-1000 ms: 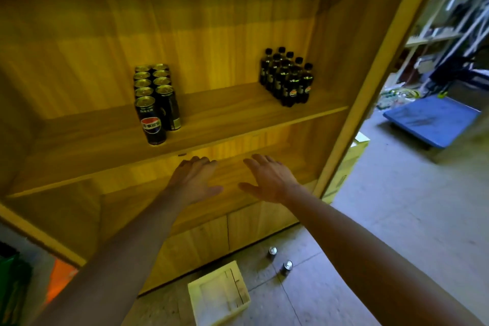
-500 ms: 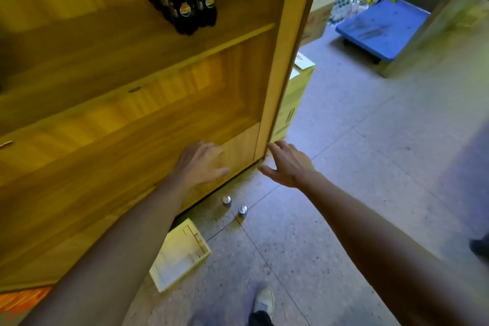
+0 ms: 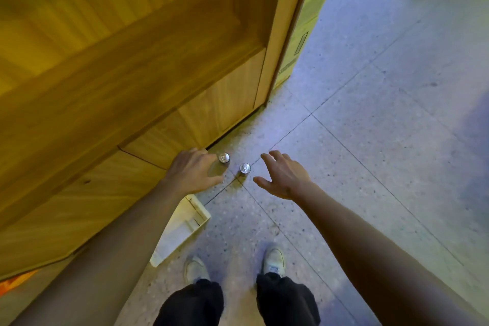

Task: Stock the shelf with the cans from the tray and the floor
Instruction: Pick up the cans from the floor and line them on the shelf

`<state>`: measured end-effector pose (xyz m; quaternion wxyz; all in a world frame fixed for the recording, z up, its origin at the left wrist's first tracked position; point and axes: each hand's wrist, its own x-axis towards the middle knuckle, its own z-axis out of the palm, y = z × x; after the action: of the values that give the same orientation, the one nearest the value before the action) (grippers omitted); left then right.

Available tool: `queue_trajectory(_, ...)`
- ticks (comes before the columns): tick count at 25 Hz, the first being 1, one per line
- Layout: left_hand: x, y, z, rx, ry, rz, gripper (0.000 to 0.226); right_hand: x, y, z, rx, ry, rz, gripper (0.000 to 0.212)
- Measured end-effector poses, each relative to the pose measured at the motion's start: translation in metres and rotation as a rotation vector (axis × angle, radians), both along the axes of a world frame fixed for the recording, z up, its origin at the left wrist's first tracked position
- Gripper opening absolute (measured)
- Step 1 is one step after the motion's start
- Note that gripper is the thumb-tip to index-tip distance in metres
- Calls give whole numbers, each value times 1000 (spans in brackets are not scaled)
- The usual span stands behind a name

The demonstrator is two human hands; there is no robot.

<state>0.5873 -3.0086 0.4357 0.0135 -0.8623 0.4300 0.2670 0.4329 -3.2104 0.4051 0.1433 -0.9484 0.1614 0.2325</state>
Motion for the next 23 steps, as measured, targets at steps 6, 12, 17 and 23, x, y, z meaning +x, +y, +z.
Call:
queue_trajectory(6,11,19,-187,-12,-58,10,57,4,12,-185,-40,-11,43,70)
queue_trajectory(12,22,26,-353,-55,-115,25,61,3,-3,-346,-108,-34,46,72)
queue_trajectory(17,30,25,-430,-102,-191,33,62,6,-13,-417,-163,-76,39,74)
queue_trajectory(23,38,22,-470,-103,-252,32,64,8,-23,-455,-172,-111,12,75)
